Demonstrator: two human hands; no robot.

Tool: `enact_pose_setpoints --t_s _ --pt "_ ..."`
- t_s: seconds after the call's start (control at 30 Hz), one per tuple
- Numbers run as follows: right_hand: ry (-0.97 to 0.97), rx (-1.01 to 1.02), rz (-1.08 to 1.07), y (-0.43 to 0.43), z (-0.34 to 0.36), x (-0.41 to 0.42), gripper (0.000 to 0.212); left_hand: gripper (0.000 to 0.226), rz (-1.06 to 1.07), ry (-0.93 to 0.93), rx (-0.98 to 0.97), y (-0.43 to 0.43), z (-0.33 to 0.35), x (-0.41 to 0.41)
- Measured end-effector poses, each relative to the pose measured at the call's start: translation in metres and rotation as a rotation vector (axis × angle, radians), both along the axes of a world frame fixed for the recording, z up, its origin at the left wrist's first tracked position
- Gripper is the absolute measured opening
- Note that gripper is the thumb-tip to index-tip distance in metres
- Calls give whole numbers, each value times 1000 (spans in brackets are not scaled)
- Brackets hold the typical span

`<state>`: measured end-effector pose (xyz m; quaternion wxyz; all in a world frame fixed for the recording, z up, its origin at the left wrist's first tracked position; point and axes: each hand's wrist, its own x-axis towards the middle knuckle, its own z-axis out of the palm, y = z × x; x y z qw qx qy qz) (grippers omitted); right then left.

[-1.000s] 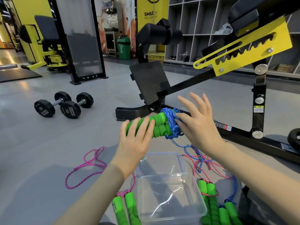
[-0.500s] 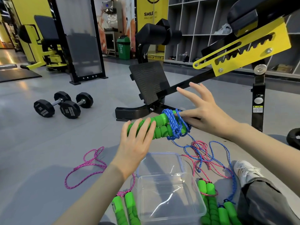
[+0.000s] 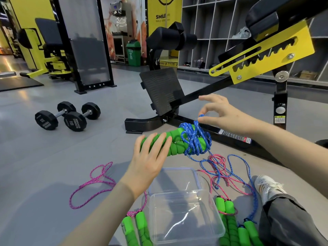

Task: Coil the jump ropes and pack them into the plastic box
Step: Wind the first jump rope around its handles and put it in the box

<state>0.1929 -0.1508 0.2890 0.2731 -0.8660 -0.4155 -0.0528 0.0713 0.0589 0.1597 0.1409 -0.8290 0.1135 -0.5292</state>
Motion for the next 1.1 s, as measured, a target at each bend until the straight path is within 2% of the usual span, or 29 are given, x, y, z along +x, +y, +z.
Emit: enact_pose_setpoints --t_s 0.23,0.4,0.5,0.67,0.83,0.97,1.1 --pt "-4 232 -128 14 -40 -10 2 46 0 9 -3 2 -4 -5" --pt "-176 323 -99 18 -51 -11 15 50 11 23 -5 2 -6 -6" --pt "-355 336 -17 17 -52 -9 9 48 10 19 -8 1 -6 -5" --pt "-579 250 93 10 -52 -7 24 47 -5 1 -24 -1 -6 -4" --pt "-582 3 187 -6 -54 -16 47 50 15 21 -20 1 -8 -5" --pt "-726 -274 143 -20 -76 -22 74 52 19 94 41 2 -17 -8" --pt "-721 -353 79 -31 -118 -24 78 54 -5 163 155 5 -29 -2"
